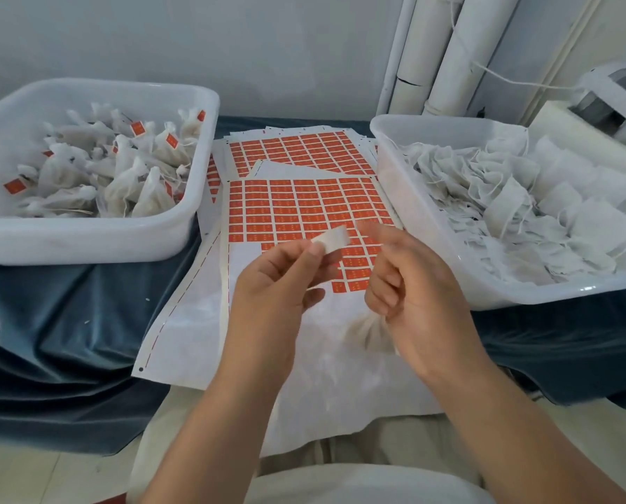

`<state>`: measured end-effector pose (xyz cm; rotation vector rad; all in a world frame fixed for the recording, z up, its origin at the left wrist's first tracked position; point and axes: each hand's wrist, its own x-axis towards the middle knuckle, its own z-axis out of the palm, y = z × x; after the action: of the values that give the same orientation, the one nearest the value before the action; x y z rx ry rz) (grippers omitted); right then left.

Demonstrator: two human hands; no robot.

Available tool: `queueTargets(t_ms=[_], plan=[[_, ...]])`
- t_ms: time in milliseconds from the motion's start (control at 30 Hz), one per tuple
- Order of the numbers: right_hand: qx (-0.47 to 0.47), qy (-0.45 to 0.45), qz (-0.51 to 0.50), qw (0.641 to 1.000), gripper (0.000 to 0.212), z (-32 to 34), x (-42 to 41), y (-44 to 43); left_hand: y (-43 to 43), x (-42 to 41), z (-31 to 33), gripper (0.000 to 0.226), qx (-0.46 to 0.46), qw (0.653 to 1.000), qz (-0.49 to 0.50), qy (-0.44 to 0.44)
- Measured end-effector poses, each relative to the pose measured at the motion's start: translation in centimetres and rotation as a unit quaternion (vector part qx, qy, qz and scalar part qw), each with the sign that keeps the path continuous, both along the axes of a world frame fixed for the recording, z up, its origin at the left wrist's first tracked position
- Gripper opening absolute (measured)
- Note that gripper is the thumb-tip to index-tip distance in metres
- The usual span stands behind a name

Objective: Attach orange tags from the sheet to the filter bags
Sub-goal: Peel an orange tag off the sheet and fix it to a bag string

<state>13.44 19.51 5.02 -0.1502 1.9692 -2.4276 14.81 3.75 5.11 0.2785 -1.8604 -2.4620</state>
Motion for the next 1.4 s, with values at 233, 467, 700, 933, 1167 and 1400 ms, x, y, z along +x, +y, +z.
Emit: queueTargets(t_ms=[233, 467, 700, 933, 1167, 1400], plan=[[0.270, 0.157, 0.040, 0.949, 0.035, 1.9, 1.2, 1.6, -1.5, -0.5, 0.4, 0.005, -0.129, 0.986, 0.055, 0.088], [0.434, 0.373, -0.050, 0.818, 0.039, 3.1, 1.8, 2.1, -1.5, -0.7, -0.4, 0.011, -0.127, 0.982, -0.082, 0.110], [0.337, 0.212, -0.099, 0.912, 0.011, 0.2, -0.5, 1.6, 4.8, 0.7, -7.3, 0.015, -0.442, 0.857, 0.019, 0.264], [0.293, 0.139, 0.052, 0.944, 0.043, 2.4, -0.5, 4.1, 5.2, -0.8, -7.9, 0.023, -0.488, 0.804, 0.122, 0.316], [0.644, 0.121, 0.403, 0.639, 0.025, -4.1, 2.2, 0.9, 1.6, -3.2, -4.6, 0.015, -0.152, 0.987, 0.037, 0.029], [0.690, 0.081, 0.359, 0.623, 0.013, -7.0, 2.0, -1.2, 0.4, -3.2, -4.1, 0.019, -0.120, 0.993, 0.002, 0.011]])
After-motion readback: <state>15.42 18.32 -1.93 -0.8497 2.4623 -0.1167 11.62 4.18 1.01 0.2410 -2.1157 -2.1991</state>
